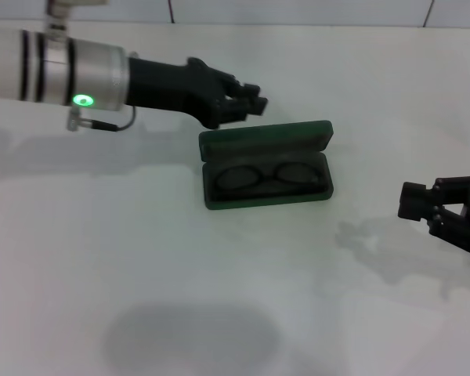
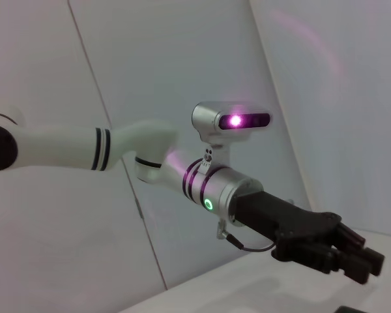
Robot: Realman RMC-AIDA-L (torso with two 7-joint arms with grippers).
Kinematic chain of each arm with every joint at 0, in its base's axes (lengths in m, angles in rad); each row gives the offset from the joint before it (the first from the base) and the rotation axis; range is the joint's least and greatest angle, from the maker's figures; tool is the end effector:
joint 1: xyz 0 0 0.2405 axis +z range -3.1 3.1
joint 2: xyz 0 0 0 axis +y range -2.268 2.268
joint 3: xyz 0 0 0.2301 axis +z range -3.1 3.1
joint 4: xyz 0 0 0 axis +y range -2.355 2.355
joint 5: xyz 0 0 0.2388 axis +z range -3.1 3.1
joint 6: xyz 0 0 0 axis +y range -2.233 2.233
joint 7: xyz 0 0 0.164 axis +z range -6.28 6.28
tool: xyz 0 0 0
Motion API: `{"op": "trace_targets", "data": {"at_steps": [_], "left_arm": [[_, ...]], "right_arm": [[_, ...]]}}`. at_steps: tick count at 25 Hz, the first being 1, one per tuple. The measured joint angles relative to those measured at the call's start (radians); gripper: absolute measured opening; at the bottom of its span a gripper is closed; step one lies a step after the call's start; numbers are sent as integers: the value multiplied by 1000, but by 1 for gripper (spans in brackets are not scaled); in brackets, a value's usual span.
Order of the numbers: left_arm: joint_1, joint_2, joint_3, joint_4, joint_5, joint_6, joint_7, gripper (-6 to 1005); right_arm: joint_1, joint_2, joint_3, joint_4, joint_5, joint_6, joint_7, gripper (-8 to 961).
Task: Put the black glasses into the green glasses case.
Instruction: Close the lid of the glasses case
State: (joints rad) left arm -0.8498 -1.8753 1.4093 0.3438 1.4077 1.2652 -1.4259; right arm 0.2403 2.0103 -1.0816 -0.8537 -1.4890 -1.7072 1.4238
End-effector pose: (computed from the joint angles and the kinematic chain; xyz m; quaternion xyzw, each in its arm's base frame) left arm -0.1757 0.4185 -0.0340 -0.9650 -0.1656 -0.1843 0.0856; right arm 0.2386 0.2930 0.0301 -0.9168 0.1799 0.3456 0.0878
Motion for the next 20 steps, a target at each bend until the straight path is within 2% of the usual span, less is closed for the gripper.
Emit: {"op": "trace_targets", "data": {"at_steps": [7, 10, 14, 20], "left_arm": [[-8, -85, -2, 0, 98, -165, -58, 216], [-9, -111, -3, 1, 118, -197, -60, 210], [-8, -122, -8, 3, 122, -205, -62, 204], [1, -121, -4, 3, 125, -182, -73, 193]], "right_arm": [[22, -2, 5, 56, -5, 29, -44, 156], [38, -2, 5, 86, -6, 32, -56, 157], [42, -6, 5, 95, -7, 31, -57, 157], [39, -6, 15, 100, -8, 33, -63, 158]]}}
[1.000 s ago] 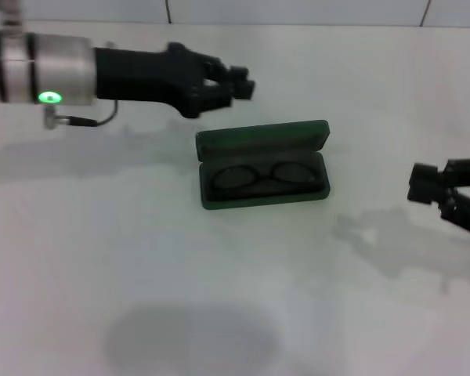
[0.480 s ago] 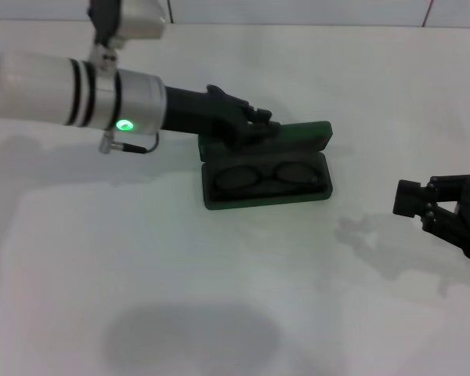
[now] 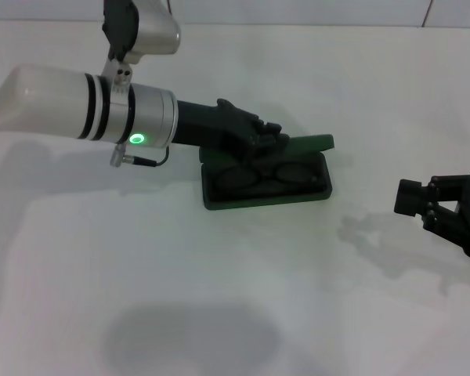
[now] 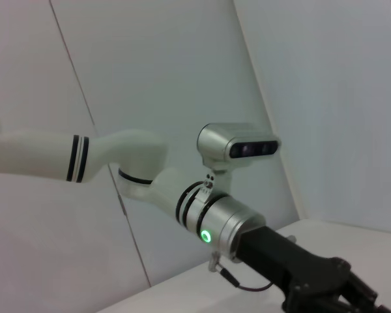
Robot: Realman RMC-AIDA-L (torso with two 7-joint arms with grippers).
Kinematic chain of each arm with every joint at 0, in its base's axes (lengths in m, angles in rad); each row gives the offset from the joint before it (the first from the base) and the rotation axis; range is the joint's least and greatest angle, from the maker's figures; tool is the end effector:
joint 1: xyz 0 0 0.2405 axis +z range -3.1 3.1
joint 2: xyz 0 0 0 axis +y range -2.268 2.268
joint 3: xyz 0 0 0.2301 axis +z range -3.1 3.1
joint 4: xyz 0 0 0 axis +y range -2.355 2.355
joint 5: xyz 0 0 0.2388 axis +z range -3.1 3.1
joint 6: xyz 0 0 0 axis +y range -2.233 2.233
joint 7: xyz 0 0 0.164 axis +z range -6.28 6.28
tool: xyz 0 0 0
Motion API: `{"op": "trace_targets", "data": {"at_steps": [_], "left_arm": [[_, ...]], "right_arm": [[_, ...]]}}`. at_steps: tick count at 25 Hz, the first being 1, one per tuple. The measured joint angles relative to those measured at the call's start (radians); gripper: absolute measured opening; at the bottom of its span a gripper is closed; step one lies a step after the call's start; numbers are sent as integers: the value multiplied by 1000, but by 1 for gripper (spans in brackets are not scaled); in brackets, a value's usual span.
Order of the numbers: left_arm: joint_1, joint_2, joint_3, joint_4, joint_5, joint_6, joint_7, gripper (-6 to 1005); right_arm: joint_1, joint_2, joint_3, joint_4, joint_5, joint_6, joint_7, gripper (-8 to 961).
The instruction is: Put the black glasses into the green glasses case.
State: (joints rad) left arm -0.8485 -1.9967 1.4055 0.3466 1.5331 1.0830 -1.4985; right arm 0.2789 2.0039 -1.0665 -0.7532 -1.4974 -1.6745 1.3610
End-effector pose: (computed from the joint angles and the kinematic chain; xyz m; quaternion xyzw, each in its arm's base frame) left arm -0.1812 0.4093 -0.0897 -0.9631 -0.2080 -0.1366 0.1021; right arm 0.2484 0.2990 0.0205 -0.9148 0.1869 0.3437 0.1011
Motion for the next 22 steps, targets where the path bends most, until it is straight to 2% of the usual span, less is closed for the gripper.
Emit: {"op": "trace_targets", "data": {"at_steps": [6, 12, 14, 17, 20, 22], "left_arm": [[16, -6, 3, 0, 60, 46, -18, 183], [42, -30, 0, 12, 75, 74, 8, 136], [63, -35, -11, 40, 68, 101, 29, 37], [163, -40, -70, 196, 53, 191, 22, 58], [304, -41, -166, 366, 18, 334, 33, 80], [366, -41, -219, 412, -13, 452, 108, 174]], "right_arm": [[5, 1, 5, 5, 2, 5, -8, 159], [8, 0, 15, 5, 1, 6, -12, 159], [5, -6, 16, 5, 1, 3, -12, 160], [5, -18, 17, 7, -9, -6, -13, 160], [22, -20, 14, 8, -35, -13, -31, 160], [30, -19, 15, 4, -42, -30, -53, 161]]}}
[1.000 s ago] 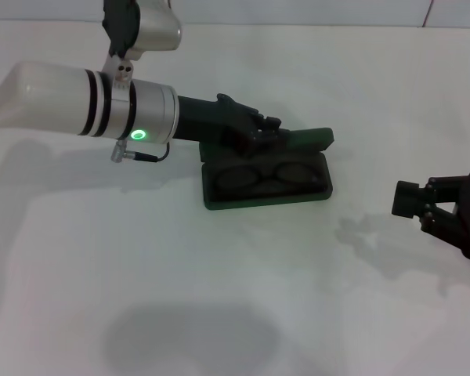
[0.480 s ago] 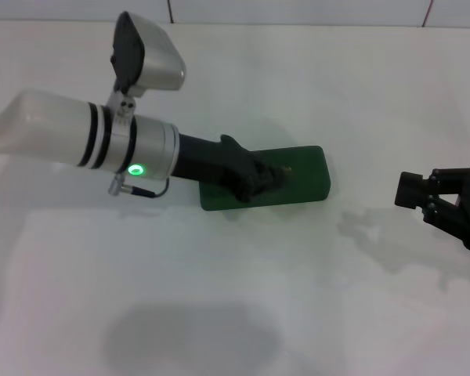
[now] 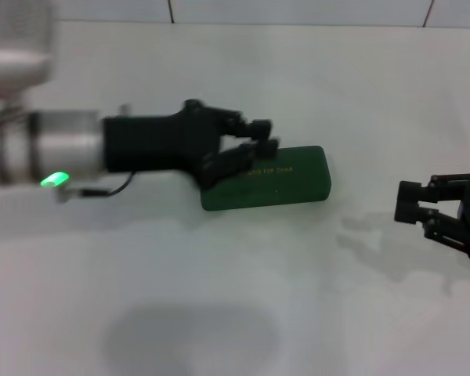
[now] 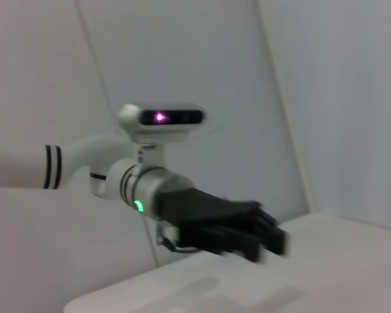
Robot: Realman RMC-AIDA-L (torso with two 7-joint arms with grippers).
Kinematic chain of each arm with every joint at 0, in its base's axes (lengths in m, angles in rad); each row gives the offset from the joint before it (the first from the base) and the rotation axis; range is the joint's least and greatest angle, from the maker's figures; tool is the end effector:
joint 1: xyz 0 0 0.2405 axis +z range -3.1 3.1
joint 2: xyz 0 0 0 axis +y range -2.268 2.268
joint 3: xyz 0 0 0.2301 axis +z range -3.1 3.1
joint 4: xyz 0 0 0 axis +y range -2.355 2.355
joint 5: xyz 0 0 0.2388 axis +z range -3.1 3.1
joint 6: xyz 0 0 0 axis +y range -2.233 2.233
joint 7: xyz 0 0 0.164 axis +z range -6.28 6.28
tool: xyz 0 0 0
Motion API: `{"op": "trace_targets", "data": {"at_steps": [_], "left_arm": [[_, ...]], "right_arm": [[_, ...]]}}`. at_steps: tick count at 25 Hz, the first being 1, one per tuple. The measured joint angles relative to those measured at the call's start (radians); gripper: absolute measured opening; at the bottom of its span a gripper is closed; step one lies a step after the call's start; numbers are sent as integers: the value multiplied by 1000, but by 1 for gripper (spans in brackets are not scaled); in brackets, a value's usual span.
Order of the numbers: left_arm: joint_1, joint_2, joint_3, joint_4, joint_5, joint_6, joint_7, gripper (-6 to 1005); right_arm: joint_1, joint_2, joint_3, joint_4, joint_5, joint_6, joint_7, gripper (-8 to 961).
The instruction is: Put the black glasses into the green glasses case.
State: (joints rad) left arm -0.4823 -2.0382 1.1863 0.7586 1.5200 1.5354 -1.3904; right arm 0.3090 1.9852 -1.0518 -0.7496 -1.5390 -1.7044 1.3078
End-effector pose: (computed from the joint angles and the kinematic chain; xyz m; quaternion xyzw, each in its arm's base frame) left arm -0.1800 0.3459 -0.0177 -0.9412 -0.1214 -0.3092 0.0608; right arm 0.2463 0.3014 0.0250 -0.9293 0.1466 0.3258 0.0936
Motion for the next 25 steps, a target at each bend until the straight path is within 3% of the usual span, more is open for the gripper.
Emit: {"op": "trace_targets", "data": {"at_steps": [3, 6, 9, 22, 25], "left_arm": [[65, 4, -52, -6, -64, 180, 125, 316], [96, 11, -104, -31, -81, 297, 140, 370], [111, 13, -150, -57, -85, 389, 175, 424], [134, 16, -159, -56, -96, 453, 244, 703], [130, 19, -157, -55, -94, 454, 249, 721]], "right_arm": [[22, 8, 4, -3, 5, -29, -21, 161], [51, 18, 4, -4, 10, -78, -33, 363], [73, 25, 4, -14, 36, -151, -39, 429], [101, 28, 14, -25, 150, -318, -34, 709], [98, 29, 16, -18, 156, -328, -28, 709]]}}
